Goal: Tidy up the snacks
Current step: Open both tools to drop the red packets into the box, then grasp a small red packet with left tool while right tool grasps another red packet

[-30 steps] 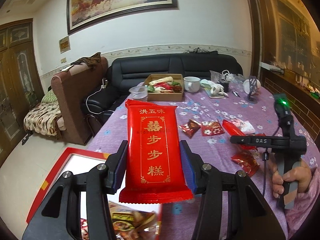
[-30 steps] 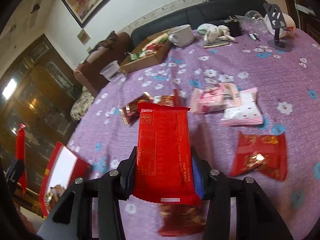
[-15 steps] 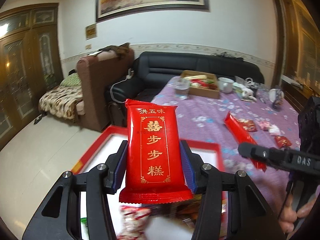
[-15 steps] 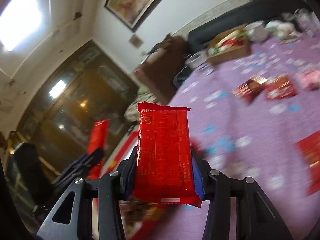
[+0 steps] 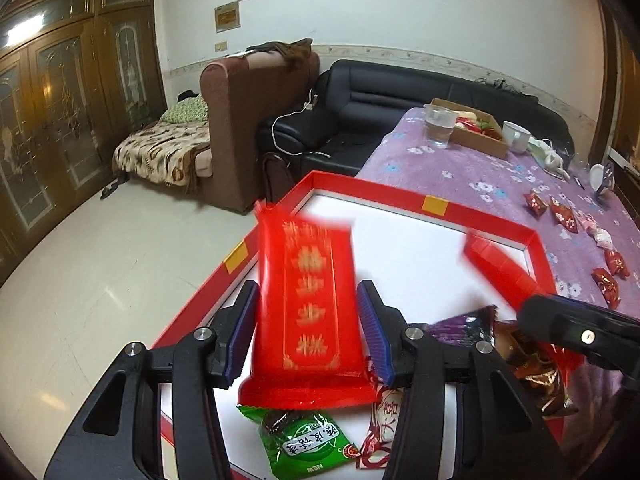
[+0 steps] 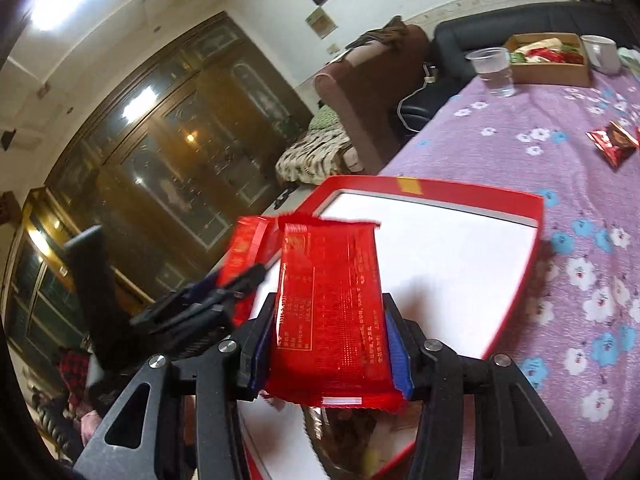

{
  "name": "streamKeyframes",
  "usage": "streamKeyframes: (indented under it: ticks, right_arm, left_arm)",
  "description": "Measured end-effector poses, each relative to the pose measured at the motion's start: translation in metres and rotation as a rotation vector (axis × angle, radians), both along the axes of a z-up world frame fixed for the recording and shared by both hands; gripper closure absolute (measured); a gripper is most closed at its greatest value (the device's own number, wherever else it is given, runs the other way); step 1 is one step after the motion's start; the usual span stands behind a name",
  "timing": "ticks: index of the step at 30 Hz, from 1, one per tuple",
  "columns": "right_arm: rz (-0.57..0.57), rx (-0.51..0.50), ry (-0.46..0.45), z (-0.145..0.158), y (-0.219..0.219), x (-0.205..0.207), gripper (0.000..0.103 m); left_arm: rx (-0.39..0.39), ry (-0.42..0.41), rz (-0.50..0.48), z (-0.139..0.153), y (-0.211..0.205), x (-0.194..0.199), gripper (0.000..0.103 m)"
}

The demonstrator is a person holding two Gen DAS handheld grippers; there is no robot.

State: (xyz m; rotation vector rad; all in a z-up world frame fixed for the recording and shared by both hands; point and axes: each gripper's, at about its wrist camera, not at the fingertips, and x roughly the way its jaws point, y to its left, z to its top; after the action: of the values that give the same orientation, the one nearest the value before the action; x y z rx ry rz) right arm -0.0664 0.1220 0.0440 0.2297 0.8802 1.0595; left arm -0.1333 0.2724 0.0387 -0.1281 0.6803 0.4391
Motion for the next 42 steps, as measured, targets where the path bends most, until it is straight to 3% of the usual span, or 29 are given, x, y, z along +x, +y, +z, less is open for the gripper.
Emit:
streamKeyframes:
  ticks: [2,4,7,11,14,17,22,24,26,27,29,32,36,39,40,42]
  right_arm:
    - [0.014,0.011,-0.005,0.003,-0.001,-0.003,0.049]
    - [0.028,0.049,-0.015,0.008,-0.005,-0.008,0.049]
    - [0.011,0.079,-0.044,0.017,-0.018,-0.007,0.049]
    - [-0.075,0.077,-0.07,0.026,-0.052,0.009,0.049]
    - [-0.201,0.077,-0.061,0.032,-0.1,0.029,0.049]
    - [-0.339,0.01,-0.073,0.039,-0.151,0.049,0.046]
    - [-0.561,-0.238,-0.097,0.04,-0.239,0.094,0.041]
    - [-0.62,-0.338,-0.067,0.028,-0.27,0.117,0.039]
    - [-0.662,-0.351,-0.02,0.011,-0.294,0.13,0.039]
    - [-0.672,-0.307,0.009,-0.002,-0.309,0.136,0.039]
    - [-0.673,-0.31,0.035,-0.015,-0.315,0.141,0.04]
    - [-0.649,-0.338,-0.016,-0.01,-0.31,0.138,0.039]
    - [-0.612,-0.447,-0.016,-0.022,-0.289,0.141,0.04]
    - [-0.605,-0.52,-0.065,-0.025,-0.279,0.141,0.042]
    - [-0.604,-0.533,-0.071,-0.026,-0.277,0.14,0.045]
    - [-0.604,-0.558,-0.085,-0.025,-0.276,0.139,0.064]
  left_arm:
    - [0.014,-0.007,0.009,0.003,-0.003,0.001,0.052]
    - [0.022,-0.022,0.018,0.009,-0.004,-0.003,0.042]
    - [0.022,-0.058,0.008,0.018,-0.007,-0.006,0.039]
    - [0.028,-0.072,-0.044,0.027,-0.026,-0.003,0.036]
    - [0.044,-0.074,-0.106,0.033,-0.053,0.002,0.036]
    - [0.064,-0.073,-0.177,0.04,-0.081,0.008,0.03]
    - [0.107,-0.041,-0.342,0.049,-0.142,0.031,0.027]
    - [0.099,-0.004,-0.421,0.049,-0.168,0.047,0.027]
    - [0.092,0.032,-0.47,0.046,-0.189,0.06,0.027]
    - [0.088,0.05,-0.493,0.045,-0.199,0.068,0.027]
    - [0.067,0.084,-0.529,0.04,-0.22,0.083,0.027]
    - [0.001,0.132,-0.563,0.032,-0.246,0.103,0.027]
    - [-0.068,0.184,-0.569,0.019,-0.268,0.119,0.027]
    - [-0.094,0.209,-0.554,0.012,-0.273,0.126,0.027]
    - [-0.102,0.213,-0.553,0.011,-0.274,0.126,0.027]
    - [-0.108,0.218,-0.552,0.01,-0.276,0.128,0.027]
